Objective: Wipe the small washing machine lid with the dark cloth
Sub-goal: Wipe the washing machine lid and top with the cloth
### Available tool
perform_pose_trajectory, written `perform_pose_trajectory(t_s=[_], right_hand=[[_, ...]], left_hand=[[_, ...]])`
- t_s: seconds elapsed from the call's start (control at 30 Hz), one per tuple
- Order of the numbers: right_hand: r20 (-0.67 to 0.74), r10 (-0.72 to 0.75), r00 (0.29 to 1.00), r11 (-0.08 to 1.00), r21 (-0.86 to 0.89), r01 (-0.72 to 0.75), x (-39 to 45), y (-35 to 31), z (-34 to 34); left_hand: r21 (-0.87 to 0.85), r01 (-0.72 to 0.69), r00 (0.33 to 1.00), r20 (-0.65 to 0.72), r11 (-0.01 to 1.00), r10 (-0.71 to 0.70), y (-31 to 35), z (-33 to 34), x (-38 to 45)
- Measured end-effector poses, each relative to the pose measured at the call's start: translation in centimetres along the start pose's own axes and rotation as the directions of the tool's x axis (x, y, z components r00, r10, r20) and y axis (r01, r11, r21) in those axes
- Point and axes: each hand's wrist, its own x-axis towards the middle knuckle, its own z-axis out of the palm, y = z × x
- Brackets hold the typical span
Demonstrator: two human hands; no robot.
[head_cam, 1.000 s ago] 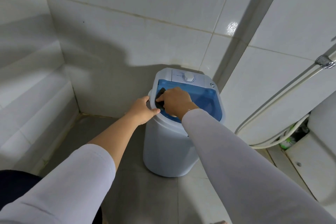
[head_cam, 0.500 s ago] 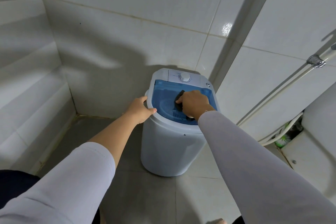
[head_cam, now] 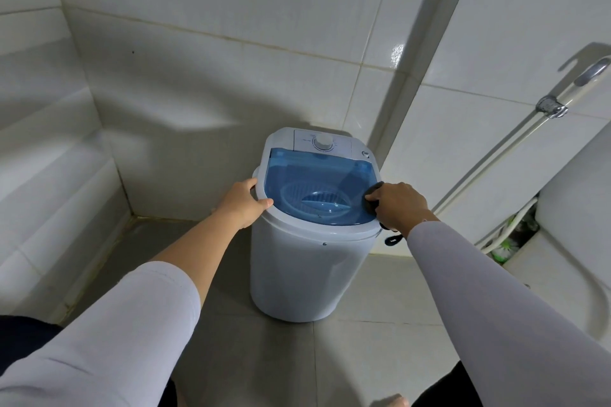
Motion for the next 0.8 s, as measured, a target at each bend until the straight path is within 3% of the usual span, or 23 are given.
perform_pose_trajectory(t_s=[0.27,0.43,0.6,0.8], right_hand=[[-0.011,0.023,1.0,1.0,0.002,-0.023,-0.7,0.9,-0.9],[-0.08,-0.141,0.987,0.99,-0.011,0.141,-0.2,-3.3,-3.8],[-0.117,-0.313,0.943,0.95,-0.04,0.31,0.0,-9.2,-4.5],[-0.116,-0.397,0.91,0.916,-0.105,0.387,-1.1,-12.5,-3.3]], left_hand=[[-0.034,0.001,1.0,0.001,0.999,-0.001,0.3,0.2,-0.2],[-0.184,0.046,0.999,-0.001,0.982,-0.047,0.5,-0.3,0.6],[-0.225,0.048,0.998,-0.022,0.973,-0.055,-0.1,-0.5,1.1],[-0.259,0.024,0.998,-0.045,0.965,-0.037,-0.8,-0.2,0.7]])
